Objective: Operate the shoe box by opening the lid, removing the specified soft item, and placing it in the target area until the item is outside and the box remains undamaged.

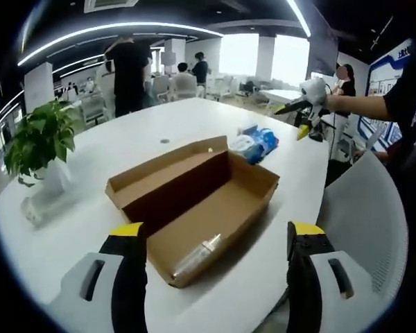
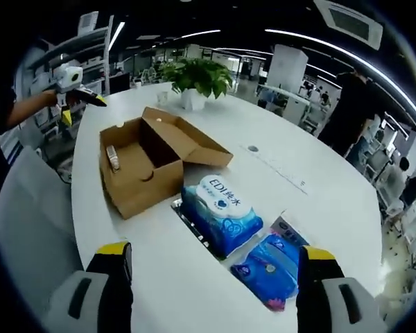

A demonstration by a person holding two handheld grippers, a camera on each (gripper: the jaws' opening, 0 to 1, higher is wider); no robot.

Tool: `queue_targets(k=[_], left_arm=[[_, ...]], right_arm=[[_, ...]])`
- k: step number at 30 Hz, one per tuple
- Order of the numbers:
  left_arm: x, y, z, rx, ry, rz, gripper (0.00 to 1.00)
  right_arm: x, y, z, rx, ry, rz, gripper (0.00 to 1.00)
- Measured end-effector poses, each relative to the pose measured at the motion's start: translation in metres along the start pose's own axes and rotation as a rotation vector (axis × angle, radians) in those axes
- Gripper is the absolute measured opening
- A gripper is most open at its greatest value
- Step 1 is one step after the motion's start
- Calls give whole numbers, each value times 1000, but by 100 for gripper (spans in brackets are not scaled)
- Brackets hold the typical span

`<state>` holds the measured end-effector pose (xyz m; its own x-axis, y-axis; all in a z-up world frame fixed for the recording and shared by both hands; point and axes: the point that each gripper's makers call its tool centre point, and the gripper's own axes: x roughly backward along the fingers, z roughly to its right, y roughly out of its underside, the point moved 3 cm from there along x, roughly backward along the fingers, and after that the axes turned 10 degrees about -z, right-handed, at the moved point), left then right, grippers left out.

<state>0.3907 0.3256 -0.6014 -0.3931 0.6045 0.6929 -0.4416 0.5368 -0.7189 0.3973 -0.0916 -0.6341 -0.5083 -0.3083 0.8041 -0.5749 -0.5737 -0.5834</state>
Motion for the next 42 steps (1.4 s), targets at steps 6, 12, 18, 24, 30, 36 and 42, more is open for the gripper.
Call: queue_targets(k=[6, 12, 18, 24, 30, 36, 42], left_arm=[[-7, -8, -8, -46, 5, -32, 76], [-17, -16, -15, -82, 16, -59, 71], [-28, -20, -20, -122, 27, -98, 68], [-42, -28, -31, -189, 7, -137, 63], [-58, -28, -37, -245, 27, -195, 59], [-69, -24, -42, -283, 41, -252, 56], [-75, -25, -44, -309, 50, -272, 56]], right_arm=[[7, 3, -15, -37, 26, 23, 100], [14, 8, -32, -85, 57, 53, 100], [18, 16, -46, -117, 86, 66, 100], [24, 20, -59, -157, 119, 91, 100], [29, 19, -71, -176, 147, 106, 100], [39, 14, -84, -213, 165, 144, 100], [43, 12, -96, -243, 178, 167, 100]])
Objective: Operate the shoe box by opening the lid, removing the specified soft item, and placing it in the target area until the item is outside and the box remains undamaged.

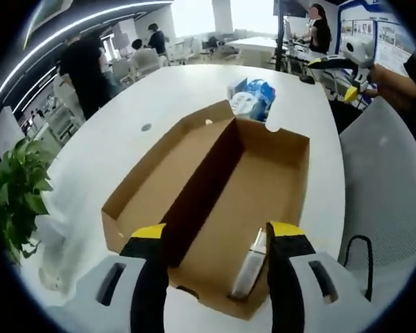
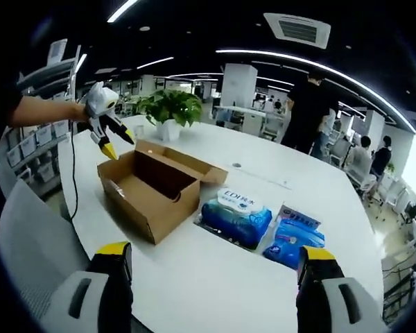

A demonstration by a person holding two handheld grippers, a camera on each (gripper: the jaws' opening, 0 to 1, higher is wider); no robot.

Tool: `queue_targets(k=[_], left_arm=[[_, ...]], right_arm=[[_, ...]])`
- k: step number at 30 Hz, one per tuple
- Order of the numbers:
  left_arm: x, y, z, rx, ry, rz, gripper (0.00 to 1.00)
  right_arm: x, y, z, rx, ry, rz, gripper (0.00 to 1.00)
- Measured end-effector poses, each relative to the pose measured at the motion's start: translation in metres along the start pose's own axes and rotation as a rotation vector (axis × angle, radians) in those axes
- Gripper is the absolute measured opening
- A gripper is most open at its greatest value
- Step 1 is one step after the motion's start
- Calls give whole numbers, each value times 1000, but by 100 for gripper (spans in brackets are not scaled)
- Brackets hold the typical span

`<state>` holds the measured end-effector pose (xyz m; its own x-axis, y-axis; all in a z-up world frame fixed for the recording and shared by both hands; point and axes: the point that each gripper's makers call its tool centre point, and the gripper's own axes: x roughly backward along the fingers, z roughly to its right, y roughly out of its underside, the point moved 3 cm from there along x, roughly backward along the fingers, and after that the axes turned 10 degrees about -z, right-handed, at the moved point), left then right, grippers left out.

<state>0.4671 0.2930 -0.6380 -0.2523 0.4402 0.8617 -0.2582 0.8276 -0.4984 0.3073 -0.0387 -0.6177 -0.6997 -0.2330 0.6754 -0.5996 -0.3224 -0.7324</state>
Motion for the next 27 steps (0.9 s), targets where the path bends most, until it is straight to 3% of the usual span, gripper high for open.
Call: queue_targets(k=[4, 8, 12, 18, 23, 27], left_arm=[[-6, 3, -3, -70, -16, -44, 52], [-11, 4, -2, -71, 0, -54, 51], [-19, 9, -1, -123, 3, -104, 50], [-30, 16, 1, -212, 26, -182, 50], [-35, 16, 1, -230, 43, -202, 50], [-39, 21, 2, -281, 77, -258, 49]], right_arm=[[4, 2, -8, 0, 27, 15, 100], [10, 4, -14, -38, 47, 39, 100], [15, 7, -21, -52, 52, 48, 100], [21, 9, -25, -61, 64, 47, 100], [26, 5, -27, -123, 48, 82, 100], [26, 5, -31, -124, 47, 77, 100]])
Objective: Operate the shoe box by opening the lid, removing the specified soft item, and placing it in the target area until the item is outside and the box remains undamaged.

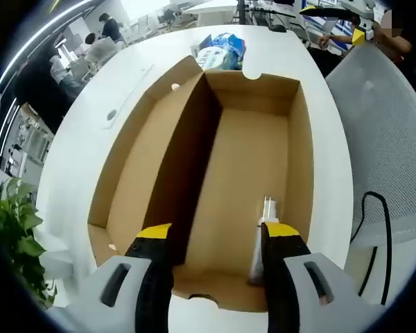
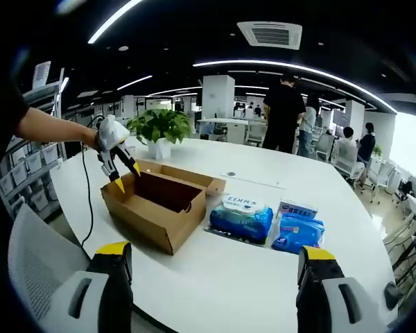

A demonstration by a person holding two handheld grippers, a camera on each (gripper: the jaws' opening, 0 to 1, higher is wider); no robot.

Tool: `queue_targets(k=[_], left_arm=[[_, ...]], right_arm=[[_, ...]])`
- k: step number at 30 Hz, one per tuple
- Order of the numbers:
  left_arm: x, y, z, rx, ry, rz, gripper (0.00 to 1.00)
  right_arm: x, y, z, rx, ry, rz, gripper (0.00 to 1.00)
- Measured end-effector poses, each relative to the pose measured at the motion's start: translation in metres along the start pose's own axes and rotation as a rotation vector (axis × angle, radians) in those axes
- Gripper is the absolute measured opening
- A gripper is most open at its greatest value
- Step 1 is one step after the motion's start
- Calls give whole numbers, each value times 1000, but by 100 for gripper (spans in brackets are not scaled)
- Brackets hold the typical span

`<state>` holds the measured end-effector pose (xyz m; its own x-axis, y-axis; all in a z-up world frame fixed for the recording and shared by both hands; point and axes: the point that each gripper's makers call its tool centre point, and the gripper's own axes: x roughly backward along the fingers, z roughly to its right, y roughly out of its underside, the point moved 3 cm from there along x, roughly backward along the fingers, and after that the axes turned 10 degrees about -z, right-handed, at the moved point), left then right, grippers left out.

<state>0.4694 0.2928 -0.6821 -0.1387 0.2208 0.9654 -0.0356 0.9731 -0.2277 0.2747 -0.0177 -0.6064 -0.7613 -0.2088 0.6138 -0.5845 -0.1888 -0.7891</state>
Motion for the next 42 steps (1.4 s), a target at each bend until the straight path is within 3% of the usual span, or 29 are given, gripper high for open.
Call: queue_targets(k=[12, 22, 36, 42], left_arm=[[-6, 1, 2, -90, 81, -101, 47], [-25, 5, 14, -158, 166, -183, 47], [-42, 5, 27, -168, 253, -218, 47], [-52, 6, 33, -163, 263, -223, 46]], right_arm=[[3, 6, -1, -18, 13, -3, 99], [1, 8, -1, -17, 17, -18, 99], [-2, 9, 1, -28, 25, -24, 99], [-4, 11, 1, -30, 22, -31, 99]])
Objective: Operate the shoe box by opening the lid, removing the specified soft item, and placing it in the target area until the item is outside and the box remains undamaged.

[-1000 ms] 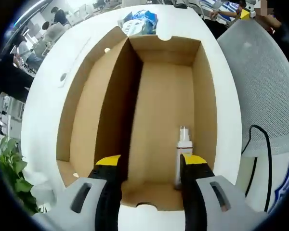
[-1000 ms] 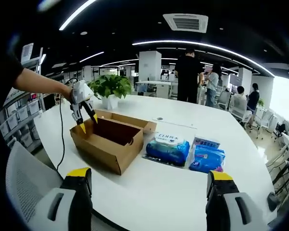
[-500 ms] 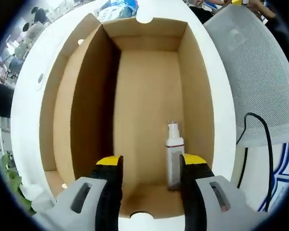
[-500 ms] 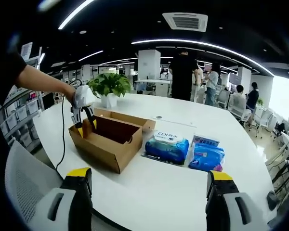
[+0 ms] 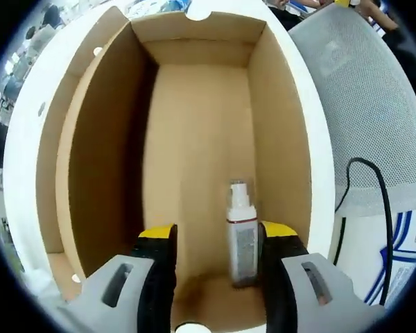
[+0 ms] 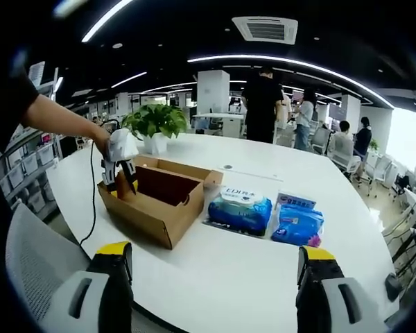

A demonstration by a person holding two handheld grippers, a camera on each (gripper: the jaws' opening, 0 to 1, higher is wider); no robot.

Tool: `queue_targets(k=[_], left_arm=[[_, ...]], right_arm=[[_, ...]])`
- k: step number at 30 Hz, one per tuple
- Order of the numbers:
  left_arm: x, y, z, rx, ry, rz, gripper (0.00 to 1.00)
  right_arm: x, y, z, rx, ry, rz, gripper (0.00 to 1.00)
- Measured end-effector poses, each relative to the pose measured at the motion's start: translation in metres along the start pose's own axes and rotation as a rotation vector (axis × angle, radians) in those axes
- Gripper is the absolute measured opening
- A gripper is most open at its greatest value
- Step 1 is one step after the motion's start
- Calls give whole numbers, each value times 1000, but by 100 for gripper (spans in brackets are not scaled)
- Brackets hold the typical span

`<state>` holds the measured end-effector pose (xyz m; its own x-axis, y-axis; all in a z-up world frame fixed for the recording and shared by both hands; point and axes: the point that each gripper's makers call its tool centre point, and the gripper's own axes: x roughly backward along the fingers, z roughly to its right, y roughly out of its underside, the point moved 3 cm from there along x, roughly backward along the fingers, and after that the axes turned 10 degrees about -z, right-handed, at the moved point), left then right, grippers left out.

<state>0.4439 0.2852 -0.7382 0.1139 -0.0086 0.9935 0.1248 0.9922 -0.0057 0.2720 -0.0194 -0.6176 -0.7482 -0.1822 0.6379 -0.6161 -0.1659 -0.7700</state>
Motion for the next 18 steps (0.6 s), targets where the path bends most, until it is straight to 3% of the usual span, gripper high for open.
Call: queue_targets(k=[8, 14, 18], left_arm=[[-14, 1, 3, 25, -22, 0, 44], [-18, 6, 1, 20, -74, -20, 29], [-20, 7, 1, 27, -79, -14, 28]], right_arm=[[0, 1, 0, 0, -2, -5, 99], [-2, 2, -2, 0, -9, -8, 99], [-2, 2, -2, 2, -11, -10, 99]])
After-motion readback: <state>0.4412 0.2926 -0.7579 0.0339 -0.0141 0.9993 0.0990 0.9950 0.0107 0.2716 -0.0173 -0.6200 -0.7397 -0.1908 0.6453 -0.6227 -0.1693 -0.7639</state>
